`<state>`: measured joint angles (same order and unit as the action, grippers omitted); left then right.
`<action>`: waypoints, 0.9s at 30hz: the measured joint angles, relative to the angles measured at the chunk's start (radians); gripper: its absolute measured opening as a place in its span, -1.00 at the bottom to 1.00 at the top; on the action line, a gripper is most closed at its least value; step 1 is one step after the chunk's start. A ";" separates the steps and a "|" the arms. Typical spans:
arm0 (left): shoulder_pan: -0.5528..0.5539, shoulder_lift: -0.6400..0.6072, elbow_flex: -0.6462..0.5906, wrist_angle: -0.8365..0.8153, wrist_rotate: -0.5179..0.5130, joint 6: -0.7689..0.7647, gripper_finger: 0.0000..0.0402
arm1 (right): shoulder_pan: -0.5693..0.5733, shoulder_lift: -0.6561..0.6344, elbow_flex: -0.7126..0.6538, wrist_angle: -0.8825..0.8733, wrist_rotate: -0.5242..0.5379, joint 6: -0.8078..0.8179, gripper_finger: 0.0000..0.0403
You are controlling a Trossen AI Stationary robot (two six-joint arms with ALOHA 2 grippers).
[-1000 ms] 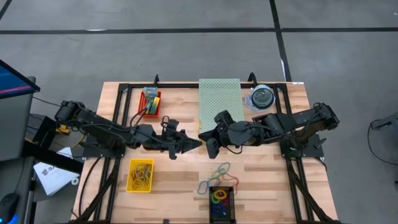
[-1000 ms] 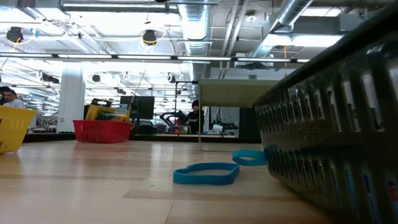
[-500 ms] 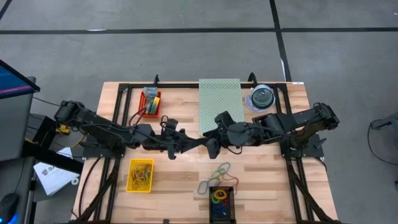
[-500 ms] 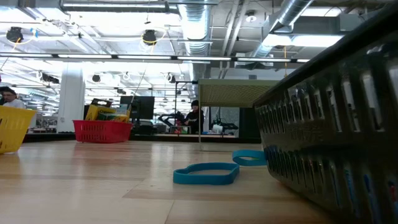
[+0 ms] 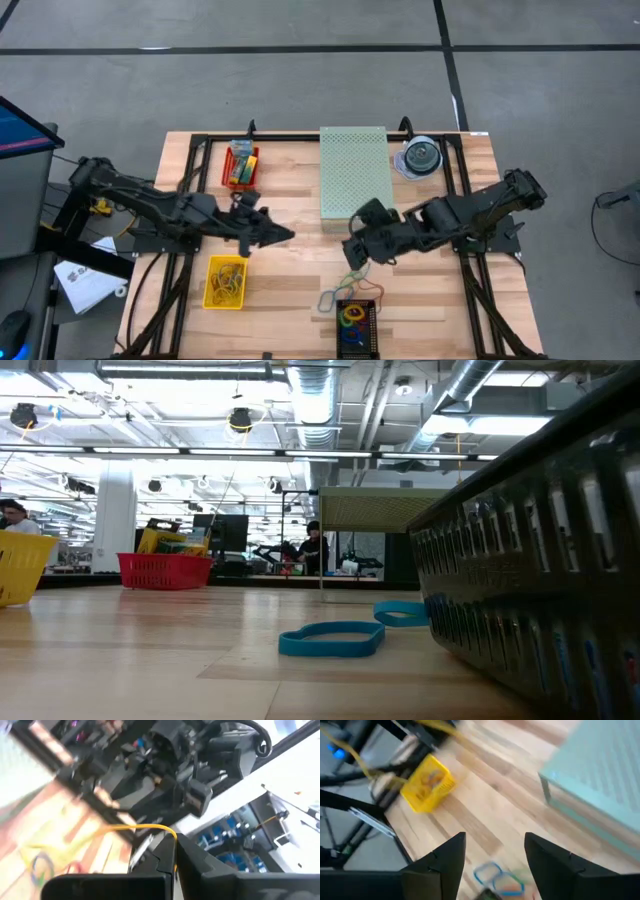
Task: Pick & Place Office Desk Supplies
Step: Put the yellow rubber band into the yellow bin
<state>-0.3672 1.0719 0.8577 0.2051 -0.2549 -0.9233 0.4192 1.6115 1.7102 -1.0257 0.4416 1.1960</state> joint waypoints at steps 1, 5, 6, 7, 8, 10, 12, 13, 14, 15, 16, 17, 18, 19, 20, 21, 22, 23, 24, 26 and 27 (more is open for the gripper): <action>-0.012 -0.020 0.000 -0.043 0.000 -0.022 -1.00 | 0.011 -0.002 -0.015 0.000 -0.005 0.014 -0.01; -0.063 -0.087 0.000 -0.241 0.000 -0.123 -1.00 | 0.046 0.000 -0.100 0.007 -0.072 0.063 -0.02; -0.078 -0.101 0.000 -0.300 0.000 -0.159 -1.00 | 0.052 0.000 -0.127 0.011 -0.090 0.080 -0.02; -0.095 -0.111 0.000 -0.358 0.000 -0.194 -1.00 | 0.054 0.000 -0.153 0.014 -0.104 0.097 -0.02; -0.115 -0.119 0.000 -0.411 -0.001 -0.232 -1.00 | 0.055 0.000 -0.179 0.018 -0.113 0.116 -0.02; -0.154 -0.128 0.000 -0.506 0.001 -0.308 -1.00 | 0.064 0.000 -0.229 0.022 -0.131 0.151 -0.02; -0.197 -0.131 0.000 -0.598 0.021 -0.385 -1.00 | 0.068 -0.001 -0.275 0.056 -0.132 0.184 -0.03; -0.217 -0.131 0.000 -0.635 0.037 -0.430 -1.00 | 0.069 -0.001 -0.300 0.074 -0.134 0.199 -0.04; -0.239 -0.129 0.000 -0.673 0.046 -0.464 -1.00 | 0.069 -0.001 -0.327 0.089 -0.144 0.212 -0.04; -0.259 -0.125 0.000 -0.709 0.055 -0.500 -1.00 | 0.070 -0.001 -0.354 0.112 -0.161 0.221 -0.05; -0.277 -0.119 0.000 -0.736 0.069 -0.534 -1.00 | 0.070 -0.001 -0.382 0.139 -0.178 0.229 -0.06; -0.296 -0.114 0.000 -0.764 0.077 -0.570 -1.00 | 0.068 0.000 -0.409 0.162 -0.188 0.240 -0.07; -0.312 -0.111 0.000 -0.789 0.082 -0.601 -1.00 | 0.066 -0.001 -0.433 0.183 -0.194 0.250 -0.09; -0.327 -0.107 -0.001 -0.807 0.083 -0.629 -1.00 | 0.065 0.000 -0.454 0.192 -0.197 0.263 -0.10; -0.343 -0.102 0.000 -0.820 0.083 -0.657 -1.00 | 0.065 0.000 -0.473 0.193 -0.201 0.278 -0.11; -0.357 -0.097 -0.001 -0.833 0.084 -0.683 -1.00 | 0.065 -0.001 -0.490 0.194 -0.205 0.290 -0.12; -0.368 -0.093 0.000 -0.847 0.085 -0.707 -1.00 | 0.064 -0.001 -0.507 0.196 -0.208 0.303 -0.13; -0.379 -0.088 -0.001 -0.859 0.086 -0.729 -1.00 | 0.065 -0.001 -0.523 0.194 -0.211 0.314 -0.14; -0.388 -0.083 -0.001 -0.871 0.086 -0.747 -1.00 | 0.065 -0.001 -0.540 0.194 -0.214 0.321 -0.15; -0.401 -0.072 -0.001 -0.915 0.087 -0.779 -1.00 | 0.060 -0.001 -0.571 0.202 -0.224 0.324 -0.16; -0.409 -0.067 -0.001 -0.939 0.087 -0.798 -1.00 | 0.055 -0.001 -0.585 0.203 -0.236 0.327 -0.16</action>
<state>-0.7766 1.0046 0.8570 -0.7336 -0.1682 -1.7214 0.4740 1.6108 1.1252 -0.8223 0.2058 1.5227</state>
